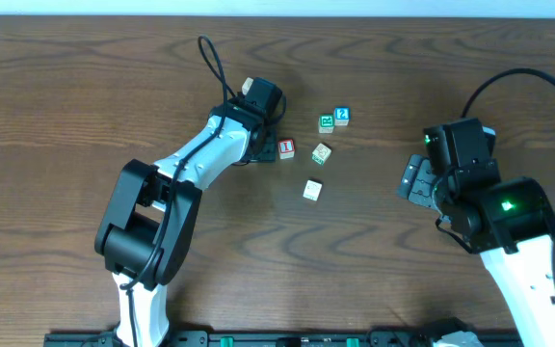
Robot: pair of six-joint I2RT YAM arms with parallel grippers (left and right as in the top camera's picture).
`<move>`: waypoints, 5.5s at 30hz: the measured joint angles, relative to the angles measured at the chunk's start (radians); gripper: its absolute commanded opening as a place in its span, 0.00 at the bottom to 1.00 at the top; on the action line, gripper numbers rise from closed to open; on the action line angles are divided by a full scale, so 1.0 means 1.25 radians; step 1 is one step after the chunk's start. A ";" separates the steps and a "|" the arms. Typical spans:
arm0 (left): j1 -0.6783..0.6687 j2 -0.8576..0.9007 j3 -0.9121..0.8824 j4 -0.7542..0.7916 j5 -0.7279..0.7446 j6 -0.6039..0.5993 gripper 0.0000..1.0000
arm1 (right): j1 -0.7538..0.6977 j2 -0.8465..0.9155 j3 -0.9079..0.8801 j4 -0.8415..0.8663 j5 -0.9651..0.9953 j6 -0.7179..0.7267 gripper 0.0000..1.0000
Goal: Spell out Ai2
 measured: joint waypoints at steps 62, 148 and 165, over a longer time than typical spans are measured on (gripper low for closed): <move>0.020 -0.006 0.000 0.004 0.087 -0.028 0.45 | 0.000 0.000 -0.002 -0.005 0.000 0.000 0.92; 0.024 -0.067 -0.111 0.094 -0.012 -0.052 0.54 | 0.000 0.000 -0.006 -0.031 0.001 0.000 0.94; 0.010 -0.067 -0.111 0.128 0.009 -0.072 0.55 | 0.000 0.000 -0.006 -0.031 0.000 0.000 0.94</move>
